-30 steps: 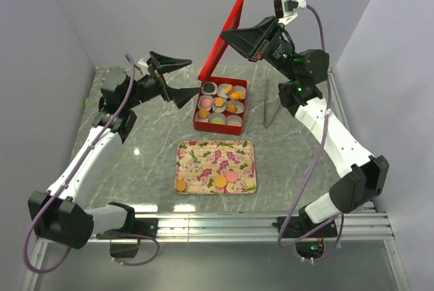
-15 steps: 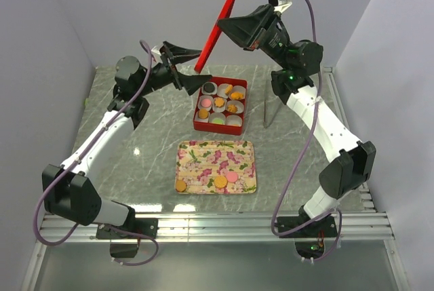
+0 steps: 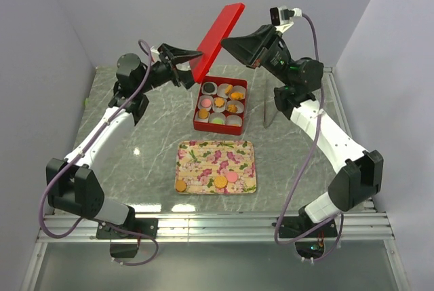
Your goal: Pack the cookies
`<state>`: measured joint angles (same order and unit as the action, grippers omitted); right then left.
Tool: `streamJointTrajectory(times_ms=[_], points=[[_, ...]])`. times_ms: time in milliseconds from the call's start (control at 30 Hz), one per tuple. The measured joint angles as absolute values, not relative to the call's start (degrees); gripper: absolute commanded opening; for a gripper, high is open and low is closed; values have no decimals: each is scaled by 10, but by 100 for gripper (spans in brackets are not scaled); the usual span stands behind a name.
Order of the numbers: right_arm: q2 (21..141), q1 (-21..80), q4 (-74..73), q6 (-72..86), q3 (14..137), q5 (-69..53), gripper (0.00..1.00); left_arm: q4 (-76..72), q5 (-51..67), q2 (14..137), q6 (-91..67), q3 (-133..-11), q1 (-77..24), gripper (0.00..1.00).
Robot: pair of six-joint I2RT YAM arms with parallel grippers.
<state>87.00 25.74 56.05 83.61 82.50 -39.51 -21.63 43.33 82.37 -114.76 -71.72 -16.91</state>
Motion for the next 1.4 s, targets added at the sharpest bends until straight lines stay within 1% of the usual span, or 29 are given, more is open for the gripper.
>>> streamJointTrajectory(times_ms=[100,133,167,233,300,467,700,800,833,900,967,1067,1100,1167,1200,1300,1400], points=[[850,257,560,825,797,-394,0,-201,433,826,-1147,-728,-162,54],[840,257,559,820,785,-392,0,-197,433,826,-1147,-730,-158,46],[831,257,557,814,773,-391,0,-194,433,826,-1149,-731,-155,41],[809,256,548,801,746,-386,0,-192,432,826,-1150,-733,-148,35],[788,256,532,787,722,-379,0,-190,432,826,-1152,-733,-143,33],[745,255,484,754,675,-355,0,-184,433,826,-1151,-733,-135,32],[706,261,429,718,648,-337,0,-168,433,826,-1149,-733,-133,28],[693,267,405,703,636,-329,0,-159,432,826,-1147,-733,-130,20],[688,268,394,698,630,-328,0,-154,431,825,-1146,-733,-128,11],[678,270,369,691,619,-327,0,-143,428,823,-1141,-733,-123,1],[669,272,336,681,614,-326,1,-133,427,821,-1130,-733,-118,1],[659,276,293,665,614,-327,12,-115,425,818,-1116,-733,-115,0],[655,277,279,660,614,-327,23,-112,424,817,-1113,-733,-115,1],[649,278,250,646,614,-328,36,-108,419,815,-1110,-733,-115,1],[646,278,238,639,613,-329,47,-108,416,814,-1109,-733,-115,1],[641,279,212,623,605,-330,59,-105,408,808,-1106,-733,-113,1],[634,279,175,605,594,-330,61,-100,405,803,-1105,-733,-112,1]])
